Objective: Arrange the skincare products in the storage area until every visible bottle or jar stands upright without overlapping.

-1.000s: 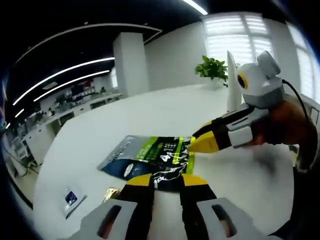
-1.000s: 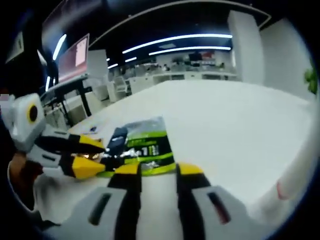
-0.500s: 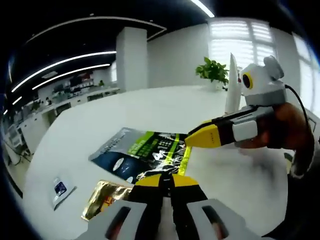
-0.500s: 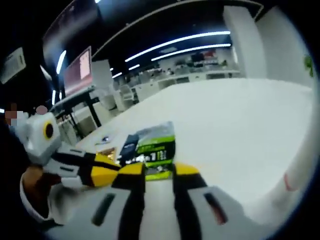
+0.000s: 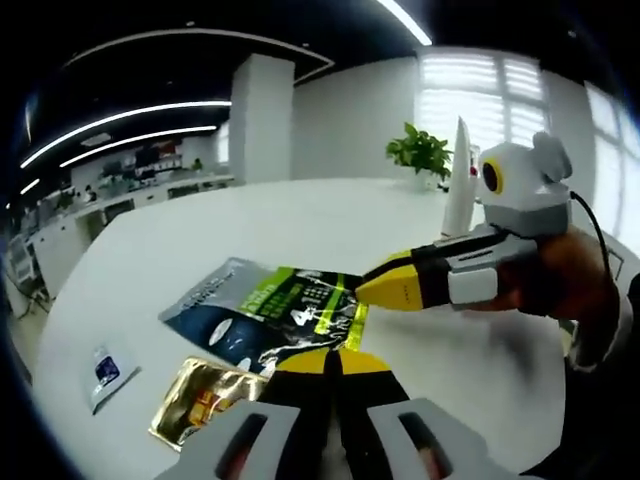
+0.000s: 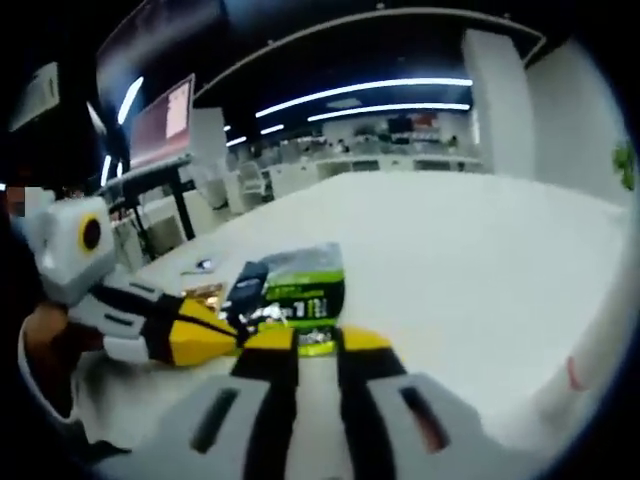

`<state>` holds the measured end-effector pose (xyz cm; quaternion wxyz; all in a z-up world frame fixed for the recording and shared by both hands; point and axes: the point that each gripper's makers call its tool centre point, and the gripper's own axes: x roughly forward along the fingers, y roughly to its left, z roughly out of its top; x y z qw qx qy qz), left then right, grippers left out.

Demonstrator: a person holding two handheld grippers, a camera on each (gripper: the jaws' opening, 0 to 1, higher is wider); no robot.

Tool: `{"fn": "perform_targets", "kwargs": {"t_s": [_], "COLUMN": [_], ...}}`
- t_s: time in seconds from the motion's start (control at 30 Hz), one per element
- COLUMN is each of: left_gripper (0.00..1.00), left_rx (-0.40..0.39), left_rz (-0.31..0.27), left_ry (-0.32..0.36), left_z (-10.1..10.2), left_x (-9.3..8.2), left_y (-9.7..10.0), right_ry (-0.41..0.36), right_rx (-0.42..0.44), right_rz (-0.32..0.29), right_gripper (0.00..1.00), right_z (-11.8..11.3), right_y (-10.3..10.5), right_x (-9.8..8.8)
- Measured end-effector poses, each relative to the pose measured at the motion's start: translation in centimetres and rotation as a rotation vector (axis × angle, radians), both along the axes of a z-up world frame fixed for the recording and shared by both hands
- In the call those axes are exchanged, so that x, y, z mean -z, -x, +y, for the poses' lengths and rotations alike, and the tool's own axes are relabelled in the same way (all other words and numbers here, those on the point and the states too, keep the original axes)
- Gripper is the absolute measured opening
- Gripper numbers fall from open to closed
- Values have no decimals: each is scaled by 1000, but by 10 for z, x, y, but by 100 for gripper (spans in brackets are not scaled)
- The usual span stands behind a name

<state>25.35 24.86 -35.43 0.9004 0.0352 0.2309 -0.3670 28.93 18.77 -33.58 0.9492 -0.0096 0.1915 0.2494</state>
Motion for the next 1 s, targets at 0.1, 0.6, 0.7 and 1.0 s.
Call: {"fn": "perform_targets", "kwargs": {"t_s": [0.1,0.6,0.7,1.0], "left_gripper": [0,14,19,31], "left_rx": [6,56,72,30], "left_rz": [-3,3,-1,-27], "left_ry": [2,40,50,42], "left_z": [-1,-5,-7,8], "left_x": [0,-3,-5,-11], "left_y": [0,5,6,-5], "right_ry": [62,120,123,121], "right_rx": [19,4,0,-17], "right_rz": [-24,-139,-167,-257], "right_gripper": [5,0,0,0], "right_z": [-7,-4,-2,1], "right_y": [-2,2,1,11], "right_x": [-2,-16,-22,-51]}}
